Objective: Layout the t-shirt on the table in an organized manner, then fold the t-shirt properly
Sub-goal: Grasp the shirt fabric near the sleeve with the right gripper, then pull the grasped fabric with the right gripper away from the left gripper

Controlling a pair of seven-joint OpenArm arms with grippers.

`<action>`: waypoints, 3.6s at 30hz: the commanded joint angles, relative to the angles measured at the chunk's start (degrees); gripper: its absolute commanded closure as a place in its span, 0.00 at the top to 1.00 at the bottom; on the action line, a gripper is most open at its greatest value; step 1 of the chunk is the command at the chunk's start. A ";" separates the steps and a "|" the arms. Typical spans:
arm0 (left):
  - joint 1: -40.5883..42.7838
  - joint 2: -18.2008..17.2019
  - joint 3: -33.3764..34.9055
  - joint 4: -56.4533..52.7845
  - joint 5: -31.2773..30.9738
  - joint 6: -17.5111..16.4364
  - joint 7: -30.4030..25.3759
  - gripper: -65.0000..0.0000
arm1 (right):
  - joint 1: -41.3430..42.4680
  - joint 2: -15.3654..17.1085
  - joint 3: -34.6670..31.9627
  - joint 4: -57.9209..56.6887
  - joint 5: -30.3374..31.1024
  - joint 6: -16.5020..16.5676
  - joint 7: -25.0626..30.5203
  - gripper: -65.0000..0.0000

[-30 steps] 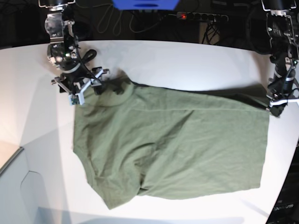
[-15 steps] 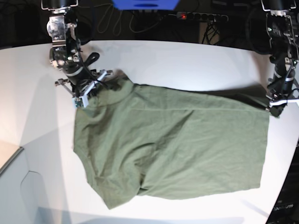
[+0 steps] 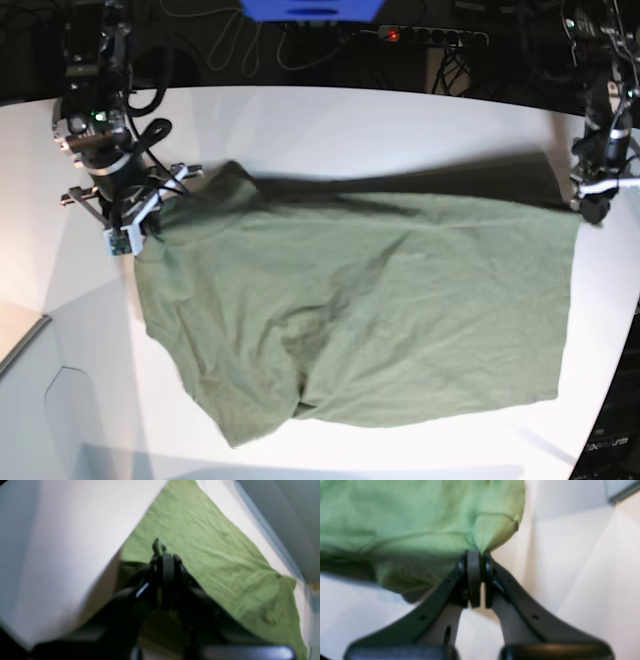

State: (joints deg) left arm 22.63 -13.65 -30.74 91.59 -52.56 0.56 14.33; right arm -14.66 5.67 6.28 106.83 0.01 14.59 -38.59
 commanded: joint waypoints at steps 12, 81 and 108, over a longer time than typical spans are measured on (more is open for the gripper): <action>2.03 1.74 -7.46 -1.70 0.12 -8.34 -1.27 0.00 | 3.09 3.34 -2.64 7.33 0.03 0.22 -16.14 0.00; 0.97 1.74 -7.02 -3.28 0.12 -8.51 -1.01 0.00 | 6.26 0.61 -7.29 -14.83 0.03 2.60 11.29 0.00; 1.32 1.74 -7.02 -3.28 0.12 -8.51 -1.01 0.00 | -0.51 0.17 -2.02 -13.86 0.30 2.77 11.29 0.51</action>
State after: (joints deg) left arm 23.94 -11.09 -37.45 87.42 -52.14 -7.33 14.70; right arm -15.66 5.45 4.12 92.16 0.03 16.75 -28.45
